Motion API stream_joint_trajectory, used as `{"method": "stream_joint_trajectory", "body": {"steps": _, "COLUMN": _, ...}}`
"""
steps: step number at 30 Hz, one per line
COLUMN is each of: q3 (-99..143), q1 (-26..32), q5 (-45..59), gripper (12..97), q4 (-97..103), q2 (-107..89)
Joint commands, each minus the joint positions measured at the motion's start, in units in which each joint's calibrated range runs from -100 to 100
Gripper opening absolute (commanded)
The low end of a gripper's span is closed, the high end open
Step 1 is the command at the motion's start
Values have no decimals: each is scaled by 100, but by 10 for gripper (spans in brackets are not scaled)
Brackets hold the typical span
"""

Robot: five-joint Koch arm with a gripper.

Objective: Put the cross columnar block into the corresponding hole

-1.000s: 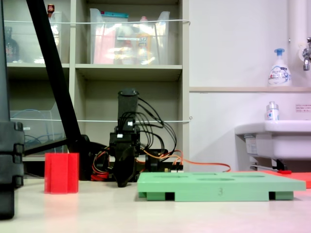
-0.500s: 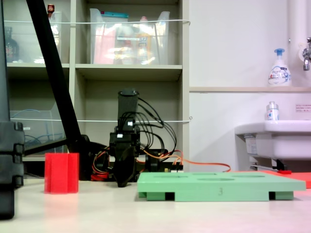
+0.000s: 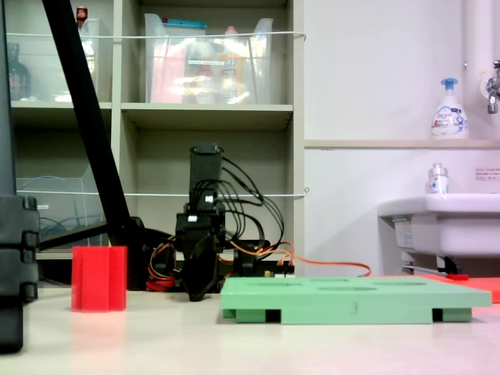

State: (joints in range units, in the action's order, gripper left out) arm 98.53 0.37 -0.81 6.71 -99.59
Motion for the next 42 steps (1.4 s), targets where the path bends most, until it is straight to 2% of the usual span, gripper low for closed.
{"method": "stream_joint_trajectory", "body": {"steps": 1, "q3": 147, "q1": 0, "q5": -44, "gripper": 485, "q4": -512, "q2": -41}}
{"method": "stream_joint_trajectory", "body": {"steps": 26, "q3": 147, "q1": -54, "q5": -127, "gripper": 482, "q4": -502, "q2": -41}}
{"method": "stream_joint_trajectory", "body": {"steps": 31, "q3": 147, "q1": -73, "q5": -2242, "gripper": 481, "q4": -338, "q2": -41}}
{"method": "stream_joint_trajectory", "body": {"steps": 34, "q3": 147, "q1": -503, "q5": -3116, "gripper": 449, "q4": -685, "q2": -41}}
{"method": "stream_joint_trajectory", "body": {"steps": 39, "q3": -1787, "q1": -733, "q5": -4044, "gripper": 437, "q4": -4691, "q2": -41}}
{"method": "stream_joint_trajectory", "body": {"steps": 42, "q3": -2794, "q1": -737, "q5": -4396, "gripper": 423, "q4": -6116, "q2": -41}}
